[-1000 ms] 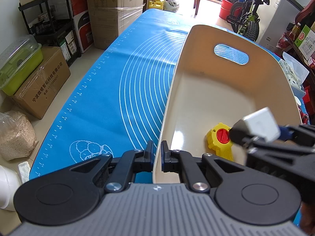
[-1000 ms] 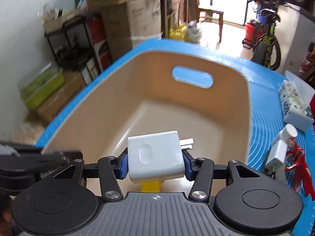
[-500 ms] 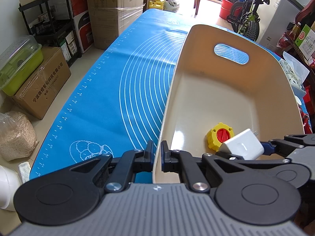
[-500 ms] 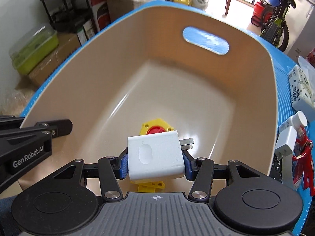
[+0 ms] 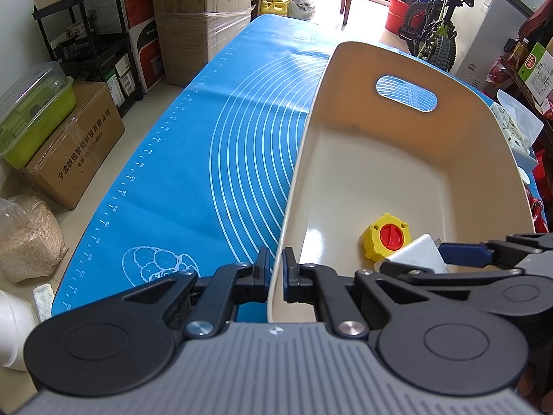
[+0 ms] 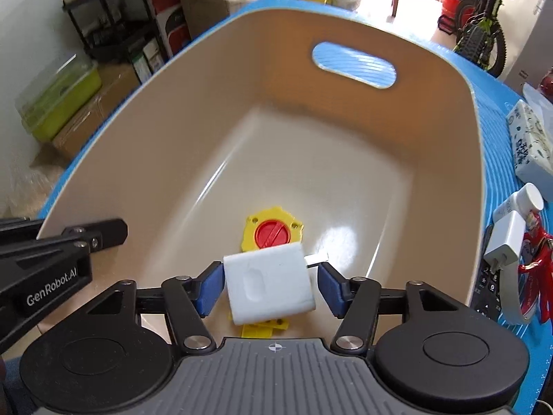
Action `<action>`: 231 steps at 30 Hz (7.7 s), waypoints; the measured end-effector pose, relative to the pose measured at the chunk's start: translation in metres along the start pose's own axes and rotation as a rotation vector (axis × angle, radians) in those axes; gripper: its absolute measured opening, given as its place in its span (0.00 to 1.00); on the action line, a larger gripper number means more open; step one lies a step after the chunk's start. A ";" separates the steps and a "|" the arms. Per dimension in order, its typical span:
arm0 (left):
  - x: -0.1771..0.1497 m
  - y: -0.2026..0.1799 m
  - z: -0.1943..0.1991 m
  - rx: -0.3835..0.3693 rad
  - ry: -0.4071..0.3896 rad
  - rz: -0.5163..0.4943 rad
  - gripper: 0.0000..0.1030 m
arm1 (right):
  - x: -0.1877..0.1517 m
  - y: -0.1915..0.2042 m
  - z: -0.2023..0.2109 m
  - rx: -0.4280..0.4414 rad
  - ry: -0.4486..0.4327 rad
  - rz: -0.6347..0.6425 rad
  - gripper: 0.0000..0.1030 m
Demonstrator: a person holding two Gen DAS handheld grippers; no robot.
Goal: Organize rigid objects
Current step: 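Carry the white charger plug into the bin with the right tool and release, then move the right tool to the red toy figure and grasp it, then lift the red toy figure into the bin with the right tool and release, then move the right tool back toward the grey ring and keypad, then close the right tool on the clear tape roll and lift it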
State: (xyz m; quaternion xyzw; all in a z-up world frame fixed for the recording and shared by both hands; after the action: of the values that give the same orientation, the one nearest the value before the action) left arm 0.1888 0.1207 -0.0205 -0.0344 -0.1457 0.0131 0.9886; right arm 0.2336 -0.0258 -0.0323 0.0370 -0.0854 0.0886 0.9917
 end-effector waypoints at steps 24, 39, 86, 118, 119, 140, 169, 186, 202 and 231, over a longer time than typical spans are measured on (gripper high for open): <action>0.000 0.000 0.001 -0.001 0.000 0.001 0.09 | -0.033 -0.149 0.087 -0.070 -0.303 -0.244 0.70; 0.001 0.002 0.001 0.002 -0.001 0.001 0.09 | -0.052 -0.229 0.021 -0.322 -0.136 -0.233 0.70; 0.002 0.004 0.001 0.005 0.001 0.003 0.09 | -0.059 -0.205 0.049 -0.244 -0.313 -0.165 0.24; 0.002 0.003 -0.001 -0.002 0.008 0.011 0.09 | -0.014 -0.024 0.057 0.067 -0.293 0.034 0.24; 0.002 0.003 -0.001 -0.002 0.008 0.011 0.09 | -0.012 -0.022 0.053 0.073 -0.276 0.035 0.24; 0.002 0.003 -0.001 -0.001 0.008 0.010 0.08 | -0.009 -0.007 0.013 0.051 -0.131 0.055 0.26; 0.002 0.003 -0.001 -0.001 0.007 0.009 0.09 | -0.032 -0.157 0.091 0.001 -0.362 -0.289 0.72; 0.002 0.003 -0.001 0.000 0.008 0.010 0.09 | -0.047 -0.218 -0.002 -0.064 -0.197 -0.403 0.72; 0.003 0.004 -0.001 0.000 0.008 0.010 0.09 | -0.054 -0.212 -0.001 -0.062 -0.212 -0.291 0.70; 0.003 0.003 -0.001 0.001 0.008 0.009 0.09 | -0.063 -0.195 -0.009 -0.097 -0.219 -0.229 0.16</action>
State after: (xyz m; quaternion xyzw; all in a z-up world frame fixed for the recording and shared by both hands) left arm 0.1918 0.1241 -0.0213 -0.0346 -0.1415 0.0177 0.9892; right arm 0.2096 -0.2276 -0.0634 0.0079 -0.1926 -0.0338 0.9807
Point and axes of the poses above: each gripper's, at about its wrist camera, not at the fingertips, and z roughly against the way its jaws point, y to its left, x to its top, the point moved 1 cm from there along -z, roughly the way its jaws point, and after that the axes turned 15 degrees about y, right-handed, at the moved point
